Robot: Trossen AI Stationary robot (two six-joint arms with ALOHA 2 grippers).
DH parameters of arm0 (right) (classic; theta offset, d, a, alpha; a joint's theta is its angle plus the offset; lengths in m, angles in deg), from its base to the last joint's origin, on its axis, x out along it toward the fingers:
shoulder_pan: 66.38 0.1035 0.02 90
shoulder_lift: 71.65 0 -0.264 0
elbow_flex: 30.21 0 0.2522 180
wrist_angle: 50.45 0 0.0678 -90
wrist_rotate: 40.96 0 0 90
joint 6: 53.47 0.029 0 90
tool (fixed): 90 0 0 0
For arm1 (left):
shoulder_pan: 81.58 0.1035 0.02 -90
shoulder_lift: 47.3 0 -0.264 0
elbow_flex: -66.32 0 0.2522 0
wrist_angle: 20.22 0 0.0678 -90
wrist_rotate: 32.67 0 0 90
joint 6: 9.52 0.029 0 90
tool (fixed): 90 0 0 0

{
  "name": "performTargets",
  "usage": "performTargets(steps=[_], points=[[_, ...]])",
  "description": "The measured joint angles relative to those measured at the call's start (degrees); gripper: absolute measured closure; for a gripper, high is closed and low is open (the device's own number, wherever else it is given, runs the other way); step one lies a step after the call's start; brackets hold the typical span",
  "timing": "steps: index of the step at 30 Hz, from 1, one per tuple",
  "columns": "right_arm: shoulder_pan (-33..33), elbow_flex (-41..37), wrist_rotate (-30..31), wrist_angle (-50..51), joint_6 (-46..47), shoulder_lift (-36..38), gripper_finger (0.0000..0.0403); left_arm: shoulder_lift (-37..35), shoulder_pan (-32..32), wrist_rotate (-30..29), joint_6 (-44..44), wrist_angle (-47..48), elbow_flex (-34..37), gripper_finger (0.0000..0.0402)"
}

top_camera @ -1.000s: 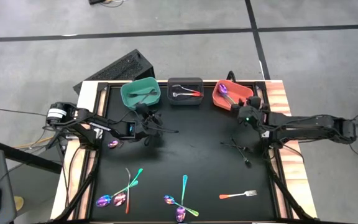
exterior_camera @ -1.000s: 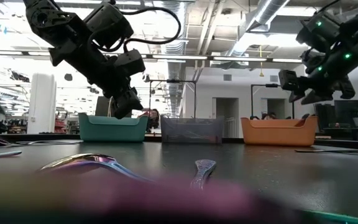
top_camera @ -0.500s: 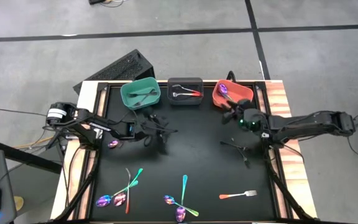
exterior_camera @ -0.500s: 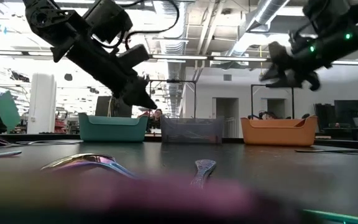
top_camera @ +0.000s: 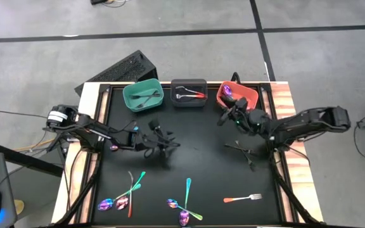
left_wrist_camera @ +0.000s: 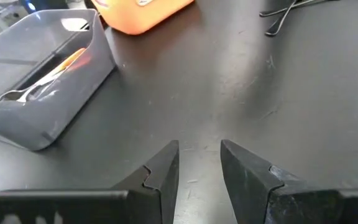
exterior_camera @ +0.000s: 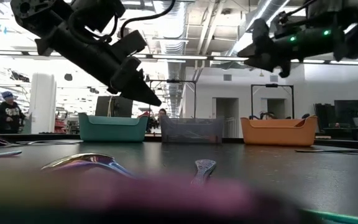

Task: Sort silverware by color (type)
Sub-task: Put the orange fork into the black bin

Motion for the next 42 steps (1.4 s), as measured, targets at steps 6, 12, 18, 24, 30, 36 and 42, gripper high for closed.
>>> performTargets(steps=[6,12,18,24,30,36,42], points=[[0.08,0.02,-15.00,-1.17,3.35,-5.94,0.0216,0.71,0.28,-4.10,0.49,-0.74,0.00,0.0292],[3.47,0.02,-17.40,6.42,9.71,-9.40,0.0259,5.32,2.31,-3.87,2.51,-4.95,-0.02,0.0292],[6.18,0.11,-16.51,9.95,10.71,-9.17,0.0299,7.17,2.73,-0.83,3.50,-8.49,-0.02,0.0292],[8.22,0.82,-13.95,23.59,14.38,-3.67,0.0311,7.17,2.77,-1.42,4.59,-8.37,-0.02,0.0292],[11.24,8.45,-11.56,71.17,35.15,1.56,0.0311,7.17,2.75,-1.00,3.50,-8.23,-0.02,0.0292],[20.14,14.80,-11.41,85.73,43.70,1.83,0.0311,7.17,2.71,-0.96,2.33,-8.29,-0.02,0.0292],[27.54,16.13,-17.15,87.44,48.90,1.66,0.0311,7.17,2.71,-0.99,1.98,-9.04,-0.02,0.0292]])
